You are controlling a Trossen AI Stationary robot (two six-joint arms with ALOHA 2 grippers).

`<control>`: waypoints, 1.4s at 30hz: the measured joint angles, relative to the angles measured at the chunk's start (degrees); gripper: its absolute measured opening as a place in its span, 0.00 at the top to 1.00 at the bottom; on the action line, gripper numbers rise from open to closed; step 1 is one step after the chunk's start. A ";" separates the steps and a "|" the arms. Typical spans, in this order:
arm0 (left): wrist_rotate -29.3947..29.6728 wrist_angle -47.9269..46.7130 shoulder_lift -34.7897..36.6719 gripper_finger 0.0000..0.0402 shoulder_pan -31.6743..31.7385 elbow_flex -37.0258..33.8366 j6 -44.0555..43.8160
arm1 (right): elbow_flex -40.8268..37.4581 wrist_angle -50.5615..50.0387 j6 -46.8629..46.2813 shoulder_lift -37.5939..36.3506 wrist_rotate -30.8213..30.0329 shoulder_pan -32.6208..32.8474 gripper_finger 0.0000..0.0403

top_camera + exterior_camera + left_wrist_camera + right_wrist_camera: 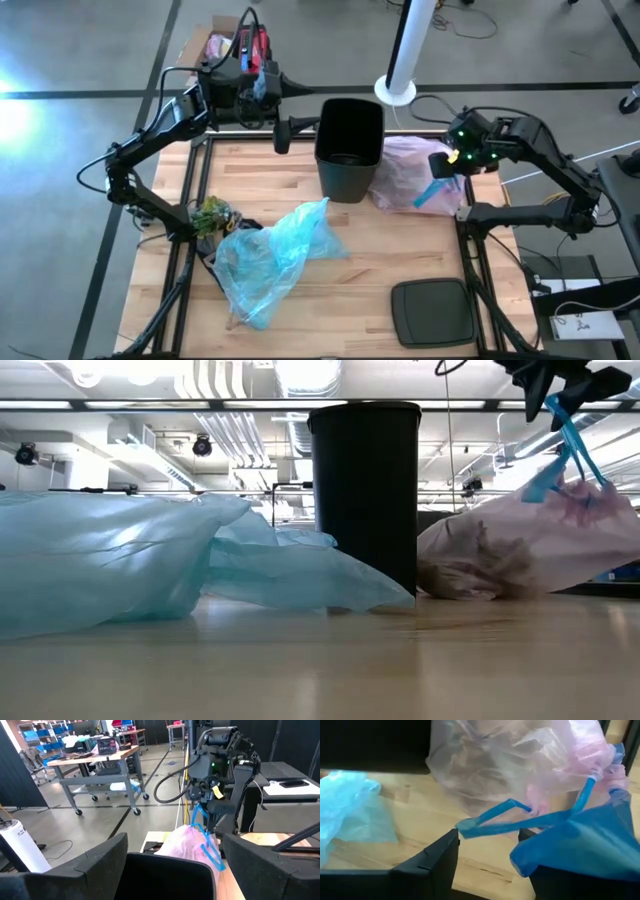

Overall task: Place trash/remove bag and relplace
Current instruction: Remove the pink trash bag from the trash bin

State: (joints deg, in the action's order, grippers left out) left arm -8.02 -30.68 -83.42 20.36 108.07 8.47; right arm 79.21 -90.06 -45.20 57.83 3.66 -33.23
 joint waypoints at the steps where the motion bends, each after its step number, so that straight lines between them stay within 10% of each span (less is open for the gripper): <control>1: 0.01 -0.31 0.00 0.23 0.00 0.00 0.04 | -0.28 0.12 -0.27 0.11 -0.29 0.00 0.53; 26: 0.02 -3.76 0.10 0.23 0.00 0.00 0.29 | -4.72 0.08 -4.38 -6.45 6.84 -0.02 0.38; 42: 0.04 -3.57 0.11 0.23 0.00 0.00 0.29 | -4.45 -0.07 -20.18 -25.86 -9.07 -0.07 0.39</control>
State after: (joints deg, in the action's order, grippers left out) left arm -7.99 -34.25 -83.31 20.36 108.07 8.75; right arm 74.76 -90.13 -65.38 31.97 -5.41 -33.30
